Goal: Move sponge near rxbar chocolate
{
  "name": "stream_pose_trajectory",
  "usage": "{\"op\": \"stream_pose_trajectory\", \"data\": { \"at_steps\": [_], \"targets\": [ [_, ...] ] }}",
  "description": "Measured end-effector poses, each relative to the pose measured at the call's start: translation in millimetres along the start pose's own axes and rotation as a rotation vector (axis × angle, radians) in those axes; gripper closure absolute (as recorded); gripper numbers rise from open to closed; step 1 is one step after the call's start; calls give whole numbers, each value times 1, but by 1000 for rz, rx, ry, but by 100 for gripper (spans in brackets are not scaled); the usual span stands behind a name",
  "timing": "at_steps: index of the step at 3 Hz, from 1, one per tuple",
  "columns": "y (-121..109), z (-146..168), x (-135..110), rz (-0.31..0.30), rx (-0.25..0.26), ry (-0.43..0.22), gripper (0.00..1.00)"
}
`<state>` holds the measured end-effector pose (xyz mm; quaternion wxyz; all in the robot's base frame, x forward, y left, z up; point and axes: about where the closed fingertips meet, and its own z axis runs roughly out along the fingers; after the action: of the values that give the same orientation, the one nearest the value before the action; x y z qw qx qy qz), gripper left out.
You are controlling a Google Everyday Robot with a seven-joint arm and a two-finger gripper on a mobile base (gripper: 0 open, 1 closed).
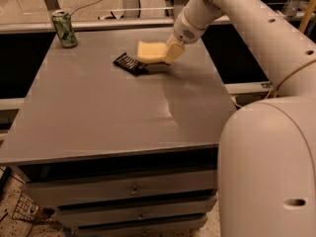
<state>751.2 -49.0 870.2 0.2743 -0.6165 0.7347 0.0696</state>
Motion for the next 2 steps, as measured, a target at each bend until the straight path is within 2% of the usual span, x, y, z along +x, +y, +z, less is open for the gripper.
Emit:
{"op": "stream_pose_trajectory", "data": {
  "at_steps": [2],
  "targets": [
    [2, 8, 0, -1, -11, 2, 7]
  ]
}}
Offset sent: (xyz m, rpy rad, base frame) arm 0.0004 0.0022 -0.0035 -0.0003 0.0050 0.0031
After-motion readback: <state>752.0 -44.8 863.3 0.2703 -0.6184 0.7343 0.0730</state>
